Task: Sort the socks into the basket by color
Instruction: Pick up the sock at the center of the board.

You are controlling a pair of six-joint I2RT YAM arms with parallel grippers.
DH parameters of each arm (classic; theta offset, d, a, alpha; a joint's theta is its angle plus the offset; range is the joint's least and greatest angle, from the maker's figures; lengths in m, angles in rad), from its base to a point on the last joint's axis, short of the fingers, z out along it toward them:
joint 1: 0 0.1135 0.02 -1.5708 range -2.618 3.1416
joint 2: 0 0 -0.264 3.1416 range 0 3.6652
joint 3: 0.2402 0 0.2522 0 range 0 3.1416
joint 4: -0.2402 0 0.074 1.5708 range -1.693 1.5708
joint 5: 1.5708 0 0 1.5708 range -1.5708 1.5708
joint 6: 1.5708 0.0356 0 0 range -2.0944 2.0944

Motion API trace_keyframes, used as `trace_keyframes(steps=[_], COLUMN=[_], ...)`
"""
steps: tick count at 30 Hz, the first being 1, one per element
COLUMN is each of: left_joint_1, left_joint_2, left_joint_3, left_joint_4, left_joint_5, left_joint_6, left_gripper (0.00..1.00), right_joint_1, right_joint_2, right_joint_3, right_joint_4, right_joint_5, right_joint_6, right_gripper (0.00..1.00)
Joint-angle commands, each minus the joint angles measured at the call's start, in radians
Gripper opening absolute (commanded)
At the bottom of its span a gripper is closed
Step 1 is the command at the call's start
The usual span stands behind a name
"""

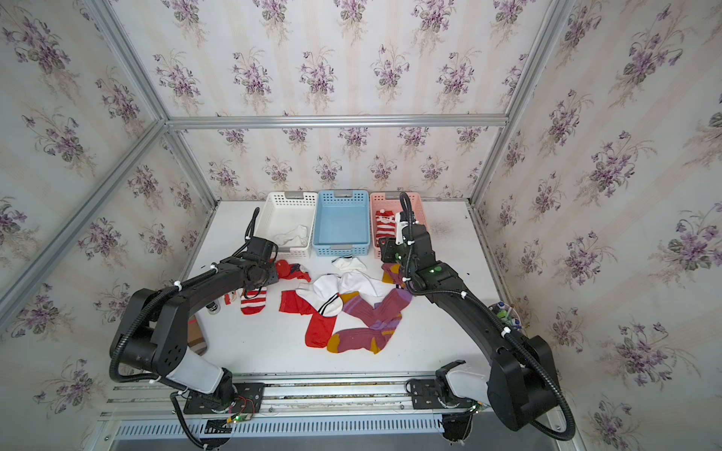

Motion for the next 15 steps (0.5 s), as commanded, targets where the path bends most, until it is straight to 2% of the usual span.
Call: trace_keyframes(steps=[1,6,15], left_joint_1=[0.006,0.015,0.018], left_joint_2=[0.010,0.030,0.044], left_joint_3=[0.007,0.004,0.010], left_joint_4=[0.011,0.020,0.032], left_joint_5=[-0.013,0.003,0.037], left_joint_6=[-0.008,-0.010,-0.007], left_gripper=[0.48,0.39,0.14], right_joint_1=[0.000,0.000,0.000], right_joint_2=[-0.023,-0.066,-0.141], right_joint_3=[-0.005,-0.025,-0.060], right_joint_4=[-0.016,-0.030,-0.061], right_joint_5=[0.029,0.054,0.082], right_joint_6=[0.007,0.007,0.008], right_gripper=[0.35,0.36,0.36])
